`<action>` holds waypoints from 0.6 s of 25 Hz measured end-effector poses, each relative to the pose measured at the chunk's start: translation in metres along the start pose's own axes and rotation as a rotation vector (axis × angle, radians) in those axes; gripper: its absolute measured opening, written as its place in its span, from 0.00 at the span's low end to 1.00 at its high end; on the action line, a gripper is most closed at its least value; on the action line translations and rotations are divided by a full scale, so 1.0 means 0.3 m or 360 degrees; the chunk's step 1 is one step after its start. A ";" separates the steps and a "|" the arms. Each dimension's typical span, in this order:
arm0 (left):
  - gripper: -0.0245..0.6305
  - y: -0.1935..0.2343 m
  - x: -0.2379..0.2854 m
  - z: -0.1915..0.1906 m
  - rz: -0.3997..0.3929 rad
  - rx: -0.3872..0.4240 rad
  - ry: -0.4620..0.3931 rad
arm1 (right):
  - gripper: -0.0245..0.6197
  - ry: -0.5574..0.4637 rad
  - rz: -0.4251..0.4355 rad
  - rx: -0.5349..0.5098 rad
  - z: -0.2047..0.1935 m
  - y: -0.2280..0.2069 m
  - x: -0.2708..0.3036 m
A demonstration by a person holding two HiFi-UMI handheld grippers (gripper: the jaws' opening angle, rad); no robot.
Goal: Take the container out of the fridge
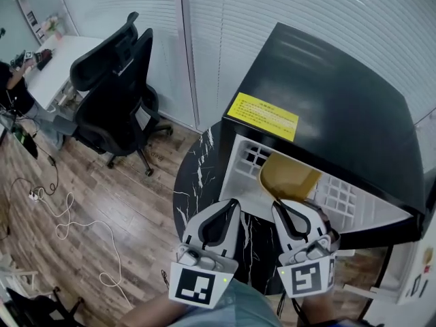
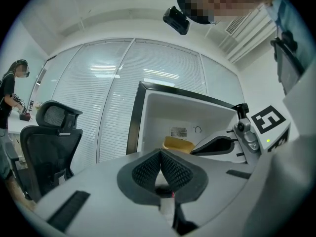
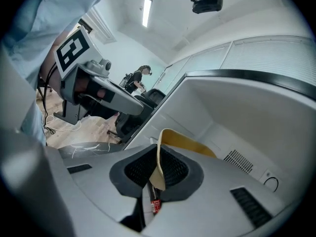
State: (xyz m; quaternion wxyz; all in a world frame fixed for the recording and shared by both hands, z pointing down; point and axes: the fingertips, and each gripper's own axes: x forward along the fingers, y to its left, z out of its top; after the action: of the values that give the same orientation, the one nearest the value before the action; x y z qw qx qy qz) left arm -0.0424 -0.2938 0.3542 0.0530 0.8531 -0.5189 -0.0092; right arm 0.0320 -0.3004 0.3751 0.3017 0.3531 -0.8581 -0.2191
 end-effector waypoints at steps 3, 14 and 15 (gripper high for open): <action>0.06 -0.017 -0.015 0.016 0.0001 0.0006 -0.0018 | 0.09 -0.0018 -0.0015 0.0020 0.010 0.007 -0.030; 0.06 -0.097 -0.107 0.066 -0.0001 0.0049 -0.0047 | 0.09 -0.0104 -0.0039 0.0110 0.059 0.051 -0.163; 0.06 -0.100 -0.117 0.071 0.0006 0.0055 -0.0052 | 0.09 -0.0110 -0.0042 0.0120 0.062 0.057 -0.177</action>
State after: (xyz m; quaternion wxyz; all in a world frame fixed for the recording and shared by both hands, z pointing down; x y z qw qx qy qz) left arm -0.0336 -0.2508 0.3287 0.0298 0.8527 -0.5213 -0.0139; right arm 0.0418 -0.2470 0.3524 0.2554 0.3677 -0.8710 -0.2024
